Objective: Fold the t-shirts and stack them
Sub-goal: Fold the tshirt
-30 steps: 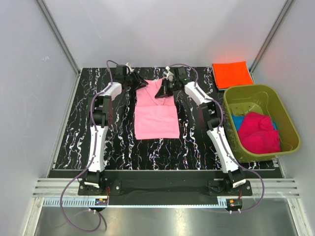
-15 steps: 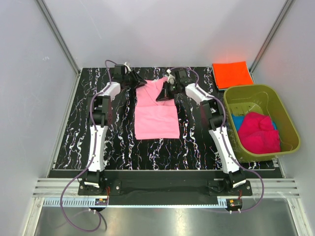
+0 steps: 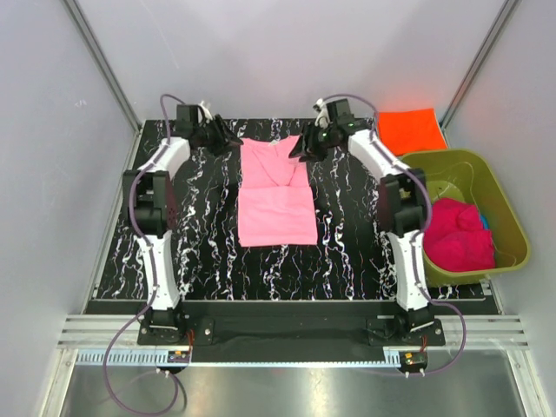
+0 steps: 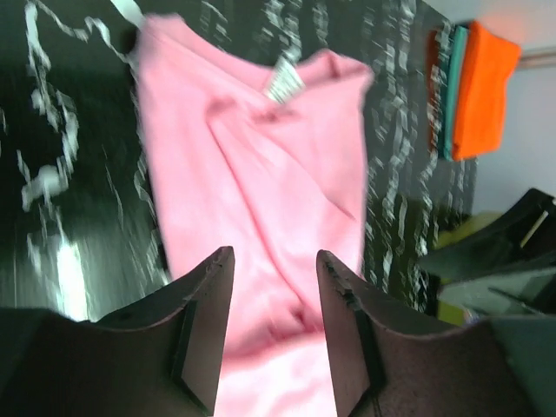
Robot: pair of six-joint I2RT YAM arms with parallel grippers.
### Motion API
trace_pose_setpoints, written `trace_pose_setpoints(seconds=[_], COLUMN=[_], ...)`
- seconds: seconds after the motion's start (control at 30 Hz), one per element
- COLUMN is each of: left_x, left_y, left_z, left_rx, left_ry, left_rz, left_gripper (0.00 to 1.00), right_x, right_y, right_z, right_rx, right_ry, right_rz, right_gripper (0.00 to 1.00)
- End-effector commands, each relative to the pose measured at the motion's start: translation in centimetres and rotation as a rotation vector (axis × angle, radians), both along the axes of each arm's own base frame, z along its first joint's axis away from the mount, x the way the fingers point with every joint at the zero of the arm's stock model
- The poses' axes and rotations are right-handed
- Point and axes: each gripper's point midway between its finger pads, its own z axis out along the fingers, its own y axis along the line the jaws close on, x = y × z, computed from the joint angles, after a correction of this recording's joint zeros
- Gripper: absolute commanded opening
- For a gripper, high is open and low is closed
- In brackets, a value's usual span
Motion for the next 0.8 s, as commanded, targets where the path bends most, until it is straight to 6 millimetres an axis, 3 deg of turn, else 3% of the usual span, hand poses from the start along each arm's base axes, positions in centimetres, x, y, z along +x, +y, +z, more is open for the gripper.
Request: trace_pose_setpoints(seconds=[0.0,0.03,0.07,0.1,0.13,0.17,0.23,0.27,0.33,0.37,0.43,0.47,0.5,0.57,0.7,0.77], left_x=[-4.5,-6.1,-8.6,-10.0,-11.6,-14.2,-16.9,-19.6,-21.8,-24.1,-25.3,-27.0,-26.8,-27.8,-28.7,-29.2], left_y=[0.0,0.0,-0.1,0.0,-0.1,-0.8,-0.7,-1.5,-1.9,-2.6,-3.0,-3.0,-3.2,-2.8,-1.8,-1.6], left_z=[5.6,4.9,4.0,3.4,4.5,2.2,0.8,-0.1,-0.4,-2.2,-3.1,-4.4,-4.5,-5.8,-7.1,-7.4], left_rx=[0.077,0.096,0.111,0.116,0.124,0.142,0.188,0.203,0.258,0.282,0.270,0.235,0.216,0.216,0.259,0.278], left_ry=[-0.077,-0.039,-0.003,0.022,-0.001,0.054,0.095,0.114,0.099,0.133,0.138,0.174,0.146,0.177,0.196,0.191], left_rz=[-0.046,-0.051,-0.065,-0.062,-0.072,-0.104,-0.093,-0.121,-0.126,-0.165,-0.161,-0.152,-0.139,-0.128,-0.103,-0.104], left_gripper=[0.48,0.48,0.45,0.43,0.43,0.42,0.42,0.42,0.47,0.48,0.50,0.50,0.50,0.50,0.50,0.50], right_x=[-3.6,-5.5,-6.5,-7.4,-9.4,-10.2,-12.8,-13.7,-15.7,-16.5,-17.7,-18.2,-19.1,-19.4,-20.7,-20.8], right_y=[-1.7,-2.7,-3.1,-3.6,-4.5,-5.0,-6.3,-6.5,-7.1,-6.9,-6.9,-6.4,-6.6,-5.4,-5.3,-5.2], right_z=[3.9,3.3,2.9,2.4,1.7,1.2,-0.4,-1.1,-2.7,-3.1,-4.1,-4.3,-5.4,-5.3,-6.9,-6.6], right_rx=[-0.050,-0.086,-0.104,-0.123,-0.145,-0.156,-0.197,-0.201,-0.224,-0.219,-0.216,-0.206,-0.220,-0.189,-0.209,-0.198], right_ry=[0.010,0.035,0.049,0.062,0.095,0.120,0.175,0.214,0.257,0.289,0.298,0.315,0.334,0.328,0.342,0.323], right_rz=[-0.068,-0.085,-0.089,-0.099,-0.108,-0.132,-0.171,-0.205,-0.242,-0.275,-0.308,-0.332,-0.353,-0.373,-0.430,-0.453], right_gripper=[0.57,0.59,0.61,0.66,0.68,0.69,0.71,0.71,0.72,0.72,0.72,0.72,0.72,0.72,0.69,0.67])
